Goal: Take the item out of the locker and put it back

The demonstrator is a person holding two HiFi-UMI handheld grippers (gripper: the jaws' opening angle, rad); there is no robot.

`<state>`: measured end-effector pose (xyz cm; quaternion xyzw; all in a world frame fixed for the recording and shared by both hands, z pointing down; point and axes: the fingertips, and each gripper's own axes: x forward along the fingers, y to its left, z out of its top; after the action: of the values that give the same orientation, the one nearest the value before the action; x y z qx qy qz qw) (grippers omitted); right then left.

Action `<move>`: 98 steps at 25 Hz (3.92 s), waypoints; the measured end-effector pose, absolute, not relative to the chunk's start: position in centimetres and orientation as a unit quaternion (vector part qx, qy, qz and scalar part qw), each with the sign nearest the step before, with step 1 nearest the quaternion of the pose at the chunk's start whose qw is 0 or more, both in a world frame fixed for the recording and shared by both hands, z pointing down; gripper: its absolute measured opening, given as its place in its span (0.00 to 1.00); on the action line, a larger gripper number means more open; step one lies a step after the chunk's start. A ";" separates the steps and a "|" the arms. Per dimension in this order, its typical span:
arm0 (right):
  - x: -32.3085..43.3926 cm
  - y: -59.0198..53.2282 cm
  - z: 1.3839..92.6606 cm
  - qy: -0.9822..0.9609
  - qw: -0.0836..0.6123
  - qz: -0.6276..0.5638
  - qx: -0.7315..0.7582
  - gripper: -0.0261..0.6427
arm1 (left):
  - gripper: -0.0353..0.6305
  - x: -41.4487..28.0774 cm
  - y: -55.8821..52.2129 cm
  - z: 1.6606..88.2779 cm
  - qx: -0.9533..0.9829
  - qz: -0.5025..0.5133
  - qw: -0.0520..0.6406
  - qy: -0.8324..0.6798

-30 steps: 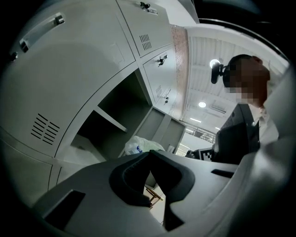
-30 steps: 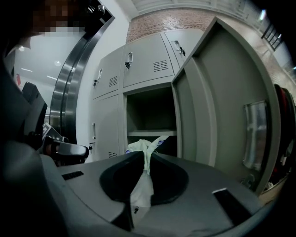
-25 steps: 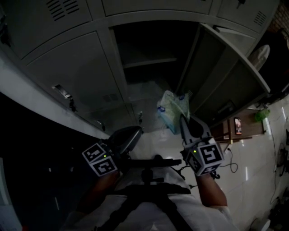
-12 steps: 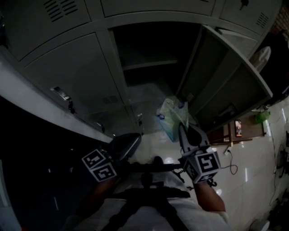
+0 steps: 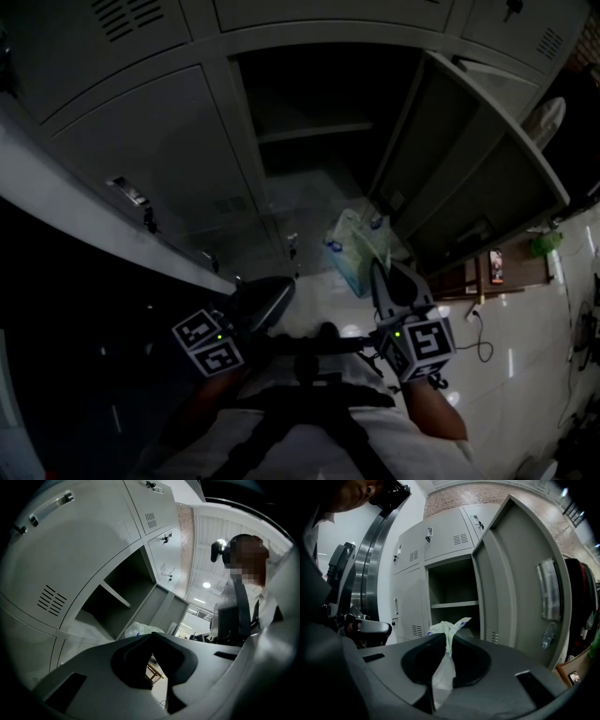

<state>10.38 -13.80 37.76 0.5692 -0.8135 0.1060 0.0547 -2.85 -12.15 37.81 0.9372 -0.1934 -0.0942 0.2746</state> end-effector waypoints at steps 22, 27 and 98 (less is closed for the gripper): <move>9.8 -14.8 37.7 -0.815 0.065 0.102 0.567 0.07 | 0.06 -3.1 -12.7 37.8 0.937 -0.103 0.274 -0.188; 10.0 -15.7 37.1 -0.814 0.061 0.096 0.569 0.07 | 0.06 -3.5 -12.9 37.8 0.936 -0.106 0.274 -0.193; 5.8 -46.2 24.8 -0.791 0.126 -0.040 0.598 0.32 | 0.06 -4.9 -22.3 32.4 0.944 -0.110 0.187 -0.249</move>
<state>5.83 -46.15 24.82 0.5980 -0.7906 -0.0405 0.1256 -4.93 -22.25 32.39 0.9439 -0.2489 -0.1103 0.1868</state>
